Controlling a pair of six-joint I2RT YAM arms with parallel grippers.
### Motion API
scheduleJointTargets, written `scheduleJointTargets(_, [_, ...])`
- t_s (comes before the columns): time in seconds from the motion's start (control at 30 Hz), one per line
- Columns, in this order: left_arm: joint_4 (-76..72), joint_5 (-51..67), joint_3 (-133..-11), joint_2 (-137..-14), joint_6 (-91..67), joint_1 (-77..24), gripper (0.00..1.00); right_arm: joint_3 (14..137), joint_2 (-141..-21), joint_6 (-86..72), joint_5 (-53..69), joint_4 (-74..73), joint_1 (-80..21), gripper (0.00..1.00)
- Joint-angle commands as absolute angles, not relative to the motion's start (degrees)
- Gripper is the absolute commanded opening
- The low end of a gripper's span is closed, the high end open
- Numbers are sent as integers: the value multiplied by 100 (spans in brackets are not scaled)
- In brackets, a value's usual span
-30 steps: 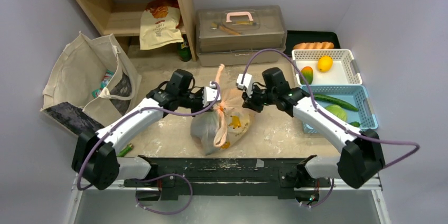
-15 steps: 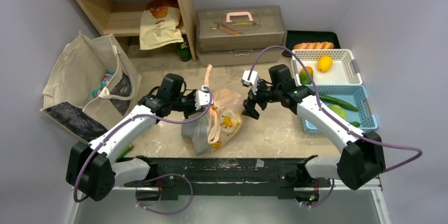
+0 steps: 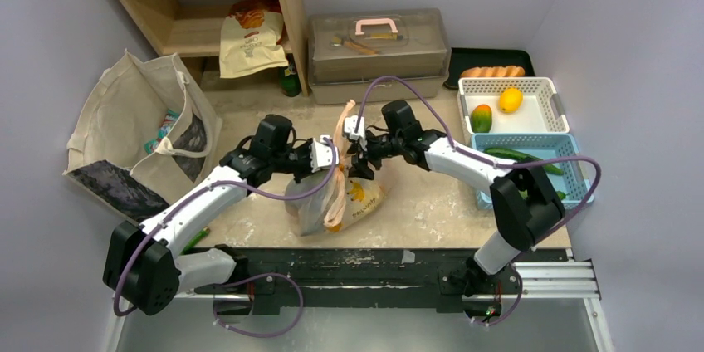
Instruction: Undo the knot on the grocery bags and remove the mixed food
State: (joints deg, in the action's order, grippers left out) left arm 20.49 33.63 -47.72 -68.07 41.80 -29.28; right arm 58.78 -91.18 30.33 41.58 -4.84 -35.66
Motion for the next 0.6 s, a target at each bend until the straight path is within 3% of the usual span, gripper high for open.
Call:
scheduleJointTargets(0.0, [1600,3316,-4929,-6615,4132,-2984,0,6337,-9350,3535,4185,-570,-3626,49])
scheduleJointTargets(0.1, [1636,3236,-4884,-6529,4133,-2981,0,6243,-9276,3539,3794,-798,-3623,0])
scheduleJointTargets(0.33, [1867,3411,-4520,-6193,4447,-2730,0,5579,-8537,3314,2920,-799,-3500,0])
scheduleJointTargets(0.57, [2435,3648,-4410,-6133,4894,-2296,0,5196,-8086,3454,2784,-911,-3117,0])
